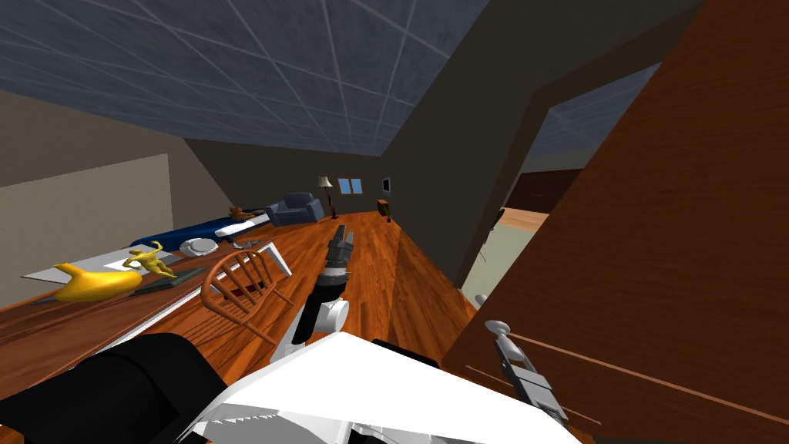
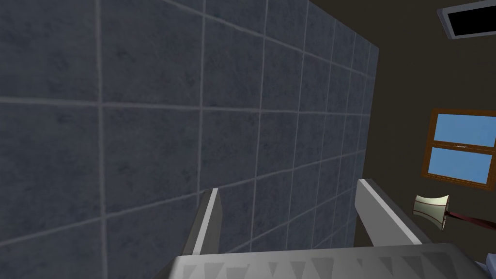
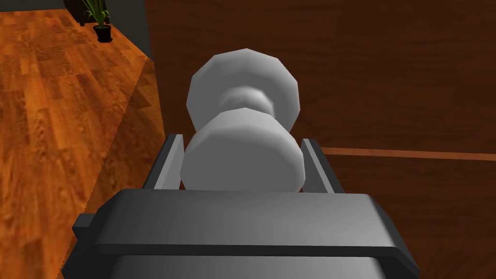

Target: Pull the door open

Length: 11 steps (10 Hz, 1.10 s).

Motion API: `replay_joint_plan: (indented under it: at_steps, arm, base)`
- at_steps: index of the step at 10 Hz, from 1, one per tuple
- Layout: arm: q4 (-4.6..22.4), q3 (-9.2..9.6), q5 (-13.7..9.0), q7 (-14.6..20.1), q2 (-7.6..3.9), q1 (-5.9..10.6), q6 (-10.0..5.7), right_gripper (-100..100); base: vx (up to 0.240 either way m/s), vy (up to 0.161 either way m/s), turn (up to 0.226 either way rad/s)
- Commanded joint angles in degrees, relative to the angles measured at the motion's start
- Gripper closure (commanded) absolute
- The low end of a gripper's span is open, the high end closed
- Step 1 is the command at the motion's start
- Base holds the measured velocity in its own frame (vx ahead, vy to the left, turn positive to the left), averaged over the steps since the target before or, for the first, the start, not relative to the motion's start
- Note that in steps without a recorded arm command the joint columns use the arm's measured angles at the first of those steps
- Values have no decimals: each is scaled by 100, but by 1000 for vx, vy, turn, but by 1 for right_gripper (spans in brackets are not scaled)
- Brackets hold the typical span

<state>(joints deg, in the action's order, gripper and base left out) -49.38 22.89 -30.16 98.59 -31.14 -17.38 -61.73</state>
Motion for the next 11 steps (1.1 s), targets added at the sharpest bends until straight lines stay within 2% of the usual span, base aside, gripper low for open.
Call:
replay_joint_plan:
  at_steps: [1, 3, 7, 8, 11]
  arm:
    - [108, 46, 35, 39, -4, -40, -166, 100]
    - [275, 116, 89, 100, -10, -101, -423, 100]
    - [743, 312, 239, 269, -27, -272, -1105, 100]
    - [743, 312, 239, 269, -27, -272, -1142, 100]
    - [1145, 481, 369, 415, -41, -419, -1738, 100]
  base:
    - [-15, -3, 16]
    - [5, 0, 2]
    - [6, -8, 11]
    - [-10, -11, -1]
    - [-8, -17, 10]
